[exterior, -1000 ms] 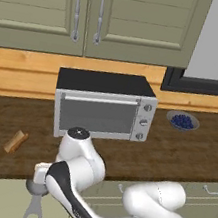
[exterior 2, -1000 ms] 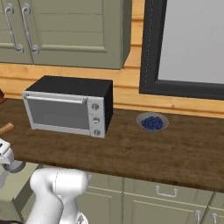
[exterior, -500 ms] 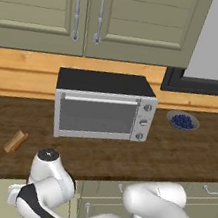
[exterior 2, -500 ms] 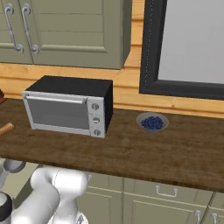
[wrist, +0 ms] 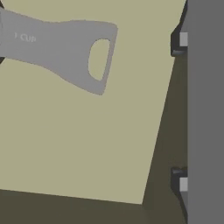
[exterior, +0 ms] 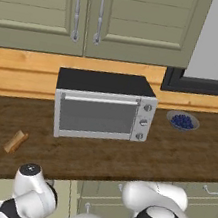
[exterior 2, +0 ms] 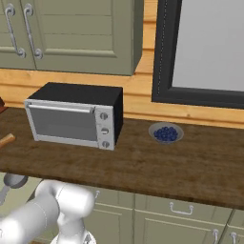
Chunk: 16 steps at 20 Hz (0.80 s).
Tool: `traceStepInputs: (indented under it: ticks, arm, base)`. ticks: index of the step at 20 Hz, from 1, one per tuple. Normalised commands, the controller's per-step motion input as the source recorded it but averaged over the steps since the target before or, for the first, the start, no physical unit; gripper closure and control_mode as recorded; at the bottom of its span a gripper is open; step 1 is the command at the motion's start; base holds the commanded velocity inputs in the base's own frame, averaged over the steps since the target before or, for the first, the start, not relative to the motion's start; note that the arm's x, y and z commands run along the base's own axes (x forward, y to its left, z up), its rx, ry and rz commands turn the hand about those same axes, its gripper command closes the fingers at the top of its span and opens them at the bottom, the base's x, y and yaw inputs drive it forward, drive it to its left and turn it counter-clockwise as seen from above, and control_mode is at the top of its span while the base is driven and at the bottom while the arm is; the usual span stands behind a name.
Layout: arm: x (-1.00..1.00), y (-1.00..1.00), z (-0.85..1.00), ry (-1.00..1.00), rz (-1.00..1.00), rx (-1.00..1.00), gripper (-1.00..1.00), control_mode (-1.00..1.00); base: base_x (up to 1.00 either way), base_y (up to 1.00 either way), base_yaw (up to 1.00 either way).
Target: Pick the measuring cup from the drawer and place it on the counter.
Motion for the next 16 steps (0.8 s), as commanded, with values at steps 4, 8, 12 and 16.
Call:
traceStepInputs:
  ticks: [4, 8, 12, 16]
  arm:
    - [-0.04, 0.1, -0.21, 0.05, 0.03, 0.0, -1.0, -1.0]
    - [-0.06, 0.0, -0.24, 0.04, 0.01, 0.0, -1.0, -1.0]
    - [-0.12, 0.02, -0.19, 0.05, 0.01, 0.0, -1.0, -1.0]
    - [-0.24, 0.11, -0.22, 0.04, 0.0, 0.0, -1.0, -1.0]
  base:
    - [0.0, 0.0, 0.0]
    - [0.0, 0.0, 0.0]
    - [0.0, 0.0, 0.0]
    - [0.0, 0.0, 0.0]
